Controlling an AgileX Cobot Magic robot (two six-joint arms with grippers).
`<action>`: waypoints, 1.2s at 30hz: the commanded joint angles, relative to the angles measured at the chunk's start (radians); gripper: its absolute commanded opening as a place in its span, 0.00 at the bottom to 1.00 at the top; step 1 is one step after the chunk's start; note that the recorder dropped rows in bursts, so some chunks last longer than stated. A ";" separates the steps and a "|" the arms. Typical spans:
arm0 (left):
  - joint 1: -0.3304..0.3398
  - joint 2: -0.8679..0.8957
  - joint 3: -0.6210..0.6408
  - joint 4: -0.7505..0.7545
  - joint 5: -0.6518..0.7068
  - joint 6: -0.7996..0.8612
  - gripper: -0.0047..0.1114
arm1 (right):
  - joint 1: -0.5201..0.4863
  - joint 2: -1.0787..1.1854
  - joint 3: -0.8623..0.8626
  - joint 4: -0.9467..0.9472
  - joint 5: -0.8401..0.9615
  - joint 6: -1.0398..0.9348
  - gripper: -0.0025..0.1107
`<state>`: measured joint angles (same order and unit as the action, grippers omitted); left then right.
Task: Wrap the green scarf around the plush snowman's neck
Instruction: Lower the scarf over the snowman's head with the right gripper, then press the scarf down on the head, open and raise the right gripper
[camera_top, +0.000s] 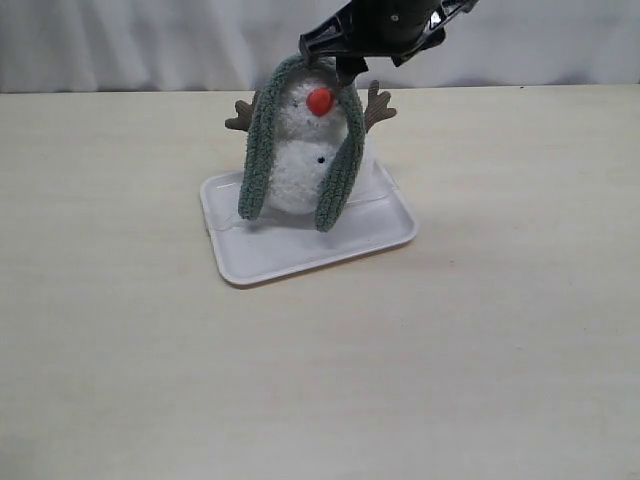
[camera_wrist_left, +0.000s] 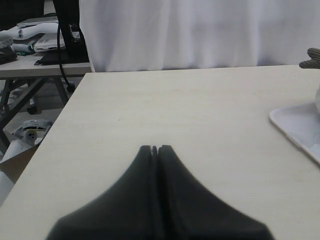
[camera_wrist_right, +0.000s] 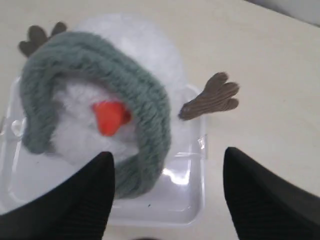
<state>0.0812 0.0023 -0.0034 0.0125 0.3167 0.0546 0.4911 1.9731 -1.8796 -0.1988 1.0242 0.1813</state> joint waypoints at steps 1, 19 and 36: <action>-0.001 -0.002 0.003 0.001 -0.011 0.001 0.04 | 0.000 -0.116 0.151 0.183 -0.066 -0.141 0.54; -0.001 -0.002 0.003 0.001 -0.011 0.001 0.04 | 0.000 -0.028 0.356 -0.207 -0.514 0.154 0.14; -0.001 -0.002 0.003 0.001 -0.011 0.001 0.04 | 0.000 -0.066 0.356 -0.557 -0.526 0.160 0.06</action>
<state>0.0812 0.0023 -0.0034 0.0125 0.3167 0.0546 0.4911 1.9087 -1.5241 -0.7033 0.5176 0.3304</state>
